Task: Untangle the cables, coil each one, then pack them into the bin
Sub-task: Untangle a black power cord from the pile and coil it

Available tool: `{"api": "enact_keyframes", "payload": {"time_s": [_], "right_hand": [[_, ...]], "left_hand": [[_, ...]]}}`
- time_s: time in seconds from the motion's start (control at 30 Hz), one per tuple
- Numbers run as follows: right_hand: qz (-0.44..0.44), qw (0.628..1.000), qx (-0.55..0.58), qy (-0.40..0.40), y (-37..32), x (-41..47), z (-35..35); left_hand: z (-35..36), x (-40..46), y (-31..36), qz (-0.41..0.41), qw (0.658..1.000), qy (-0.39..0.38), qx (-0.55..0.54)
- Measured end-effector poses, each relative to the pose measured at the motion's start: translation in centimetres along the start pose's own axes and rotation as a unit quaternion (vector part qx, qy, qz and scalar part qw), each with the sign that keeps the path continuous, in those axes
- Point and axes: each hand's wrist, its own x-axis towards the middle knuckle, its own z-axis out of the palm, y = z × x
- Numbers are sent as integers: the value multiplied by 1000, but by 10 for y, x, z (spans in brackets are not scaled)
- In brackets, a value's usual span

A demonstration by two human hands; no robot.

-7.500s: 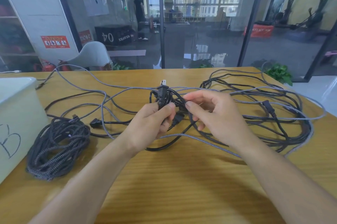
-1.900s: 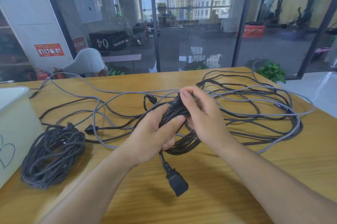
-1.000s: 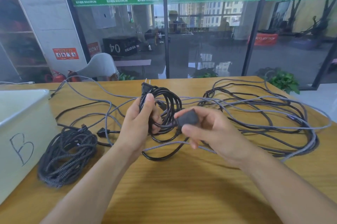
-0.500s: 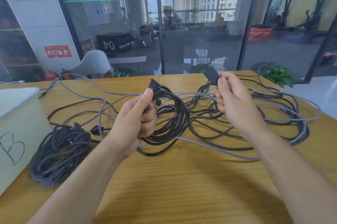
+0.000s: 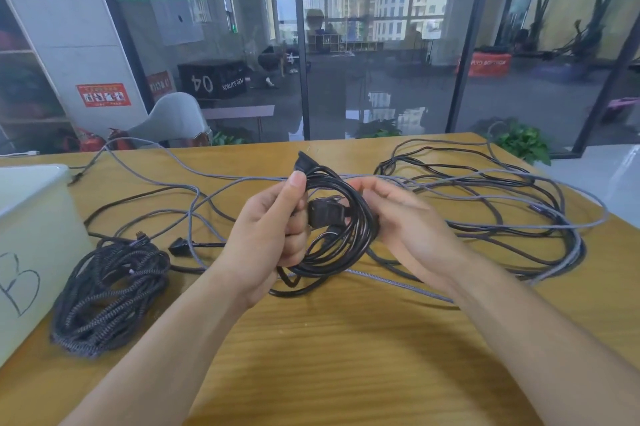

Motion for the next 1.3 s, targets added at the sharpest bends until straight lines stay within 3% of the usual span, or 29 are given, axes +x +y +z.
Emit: {"api": "enact_keyframes", "payload": {"time_s": [0.2,0.27,0.37,0.53,0.67,0.77,0.87,0.93,1.0,1.07,1.17,1.23,1.3], "right_hand": [[2,986,91,-137,-4,-5,8],[-14,980,73,-182,-3,-9,8],[-40,982,-3,-185,-2,-11,9],[-112,991,-65,-30,8,-7,26],[-185,970,-104,117,4,-6,34],[-178,955,24,236,-14,-1,19],[-90,955,182,217,-29,0,-7],[-40,957,203,204,-28,2,-20],[-48,967,120,221,-27,4,-30],[-140,956,-83,245,-25,4,-42],[-257,851,-367,276,-23,2,-56],[-263,819,-419,291,-21,3,-62],[-237,812,-436,309,-18,4,-68]], "left_hand": [[4,-2,-2,1,1000,-5,20],[6,-2,-4,11,999,-9,31],[6,-1,-6,30,998,5,52],[7,0,-9,47,997,24,64],[1,2,-11,49,995,45,80],[-11,5,-10,46,992,76,85],[-24,7,-7,46,991,98,83],[-29,10,-6,47,989,107,89],[-34,11,-6,47,988,114,96],[-37,11,-7,45,987,117,100],[-33,8,-6,39,987,112,104],[-26,7,-5,38,988,102,108],[-20,7,-5,31,988,89,119]]}}
